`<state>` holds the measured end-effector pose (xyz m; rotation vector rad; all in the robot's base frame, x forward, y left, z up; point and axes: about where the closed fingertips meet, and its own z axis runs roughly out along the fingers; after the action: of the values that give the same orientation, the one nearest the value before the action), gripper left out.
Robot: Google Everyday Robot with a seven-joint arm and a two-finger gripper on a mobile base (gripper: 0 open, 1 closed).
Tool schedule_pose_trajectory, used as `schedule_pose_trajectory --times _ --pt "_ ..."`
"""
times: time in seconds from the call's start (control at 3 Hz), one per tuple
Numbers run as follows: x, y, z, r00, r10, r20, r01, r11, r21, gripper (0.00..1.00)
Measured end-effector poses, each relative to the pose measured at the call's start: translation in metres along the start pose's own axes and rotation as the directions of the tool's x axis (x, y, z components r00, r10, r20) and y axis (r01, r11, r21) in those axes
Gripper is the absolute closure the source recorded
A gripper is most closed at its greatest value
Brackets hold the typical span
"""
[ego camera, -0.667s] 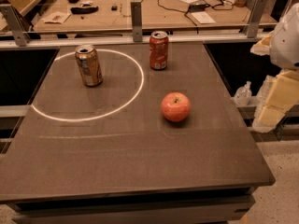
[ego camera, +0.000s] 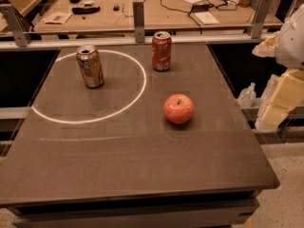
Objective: Move orange can near apple
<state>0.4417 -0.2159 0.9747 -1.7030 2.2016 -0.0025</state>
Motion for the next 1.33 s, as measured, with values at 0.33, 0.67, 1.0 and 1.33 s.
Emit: schedule_pose_trajectory --times 0.33,0.67,1.0,1.33 --pt "0.001 -0.01 0.009 0.988 0.025 0.15 -0.02 0.9993 -0.031 0.0" --pt "0.005 -0.021 0.019 0.953 0.075 0.293 -0.065 0.9969 -0.044 0.0" --pt "0.001 -0.034 0.03 0.903 0.126 0.411 -0.123 0.9918 -0.035 0.0" --pt "-0.007 -0.06 0.053 0.837 0.162 0.524 -0.177 0.984 -0.021 0.0"
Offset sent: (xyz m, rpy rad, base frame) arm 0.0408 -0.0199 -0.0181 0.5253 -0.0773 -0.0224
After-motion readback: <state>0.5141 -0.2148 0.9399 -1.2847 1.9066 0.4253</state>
